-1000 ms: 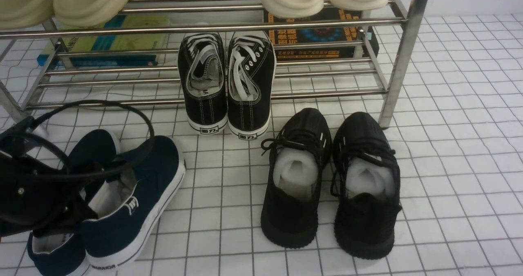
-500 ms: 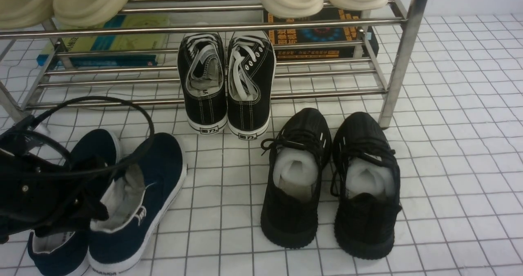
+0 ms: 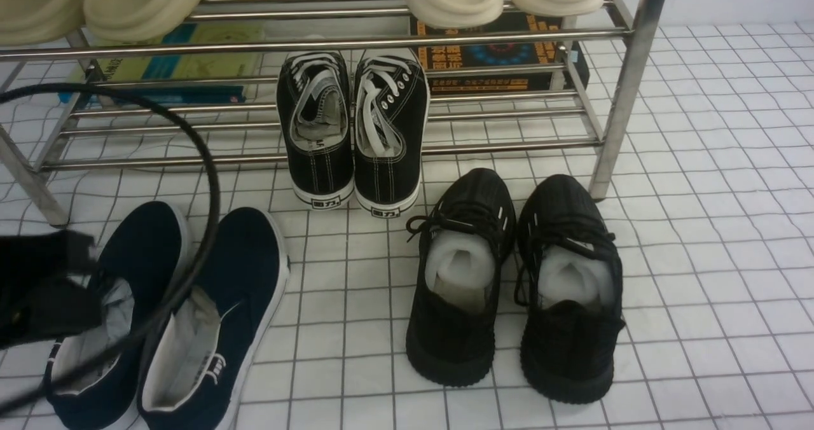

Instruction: Take the shoes off the shelf with your hand from the white checkered tablecloth.

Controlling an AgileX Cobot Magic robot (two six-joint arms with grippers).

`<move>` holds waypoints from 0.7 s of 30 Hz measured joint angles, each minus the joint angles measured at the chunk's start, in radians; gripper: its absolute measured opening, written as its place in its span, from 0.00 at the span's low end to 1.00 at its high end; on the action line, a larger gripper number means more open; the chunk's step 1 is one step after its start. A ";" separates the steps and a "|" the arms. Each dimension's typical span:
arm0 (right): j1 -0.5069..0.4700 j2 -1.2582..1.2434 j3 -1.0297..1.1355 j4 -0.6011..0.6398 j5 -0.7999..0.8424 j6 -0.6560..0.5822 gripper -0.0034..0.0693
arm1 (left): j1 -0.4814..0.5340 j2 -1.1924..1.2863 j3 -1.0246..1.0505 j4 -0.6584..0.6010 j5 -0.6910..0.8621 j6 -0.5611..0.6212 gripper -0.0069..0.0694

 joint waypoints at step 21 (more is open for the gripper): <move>0.000 0.000 0.000 0.000 0.000 0.000 0.38 | 0.000 -0.888 0.346 -0.016 -0.200 0.045 0.09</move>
